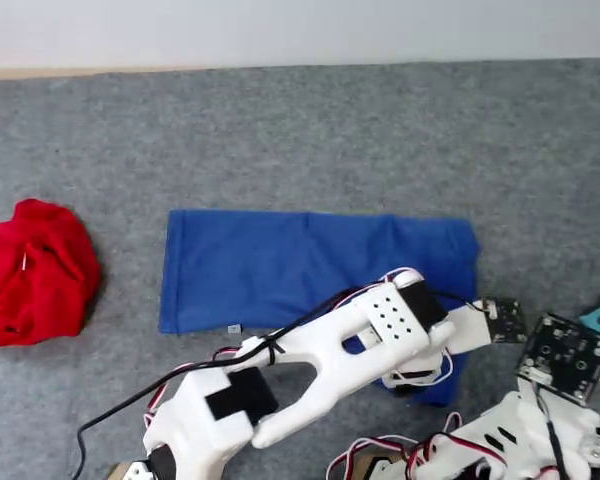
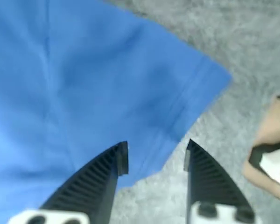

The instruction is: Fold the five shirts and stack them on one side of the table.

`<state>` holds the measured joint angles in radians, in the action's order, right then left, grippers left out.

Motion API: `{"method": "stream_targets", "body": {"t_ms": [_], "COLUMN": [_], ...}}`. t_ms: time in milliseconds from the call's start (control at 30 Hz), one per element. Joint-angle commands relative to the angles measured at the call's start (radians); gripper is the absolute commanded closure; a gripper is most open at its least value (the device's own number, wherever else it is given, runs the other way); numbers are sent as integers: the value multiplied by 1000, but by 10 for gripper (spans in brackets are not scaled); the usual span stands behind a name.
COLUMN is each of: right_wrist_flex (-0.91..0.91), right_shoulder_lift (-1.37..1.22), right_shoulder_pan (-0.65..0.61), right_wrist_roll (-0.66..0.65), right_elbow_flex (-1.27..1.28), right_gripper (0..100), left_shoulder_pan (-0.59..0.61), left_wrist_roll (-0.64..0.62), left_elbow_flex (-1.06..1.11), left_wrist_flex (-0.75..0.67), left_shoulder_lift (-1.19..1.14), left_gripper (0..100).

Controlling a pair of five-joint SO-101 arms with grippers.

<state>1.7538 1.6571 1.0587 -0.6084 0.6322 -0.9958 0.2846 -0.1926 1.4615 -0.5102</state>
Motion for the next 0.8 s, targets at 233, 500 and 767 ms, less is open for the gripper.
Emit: {"method": "stream_targets", "body": {"t_ms": [233,500,767], "right_wrist_flex": [-65,-99,-102], "right_shoulder_lift": [2,2,-1], "right_shoulder_pan": [2,2,2], "right_wrist_roll": [-9,-43,-46], "right_elbow_flex": [25,46,46], "right_gripper": [988,988,988], "left_shoulder_pan": [109,115,114], "left_wrist_roll": [15,14,14], "left_elbow_flex": [-245,-289,-283], "left_wrist_flex": [23,23,29], "left_shoulder_lift": [-83,-163,-201], "left_gripper": [797,797,797]}}
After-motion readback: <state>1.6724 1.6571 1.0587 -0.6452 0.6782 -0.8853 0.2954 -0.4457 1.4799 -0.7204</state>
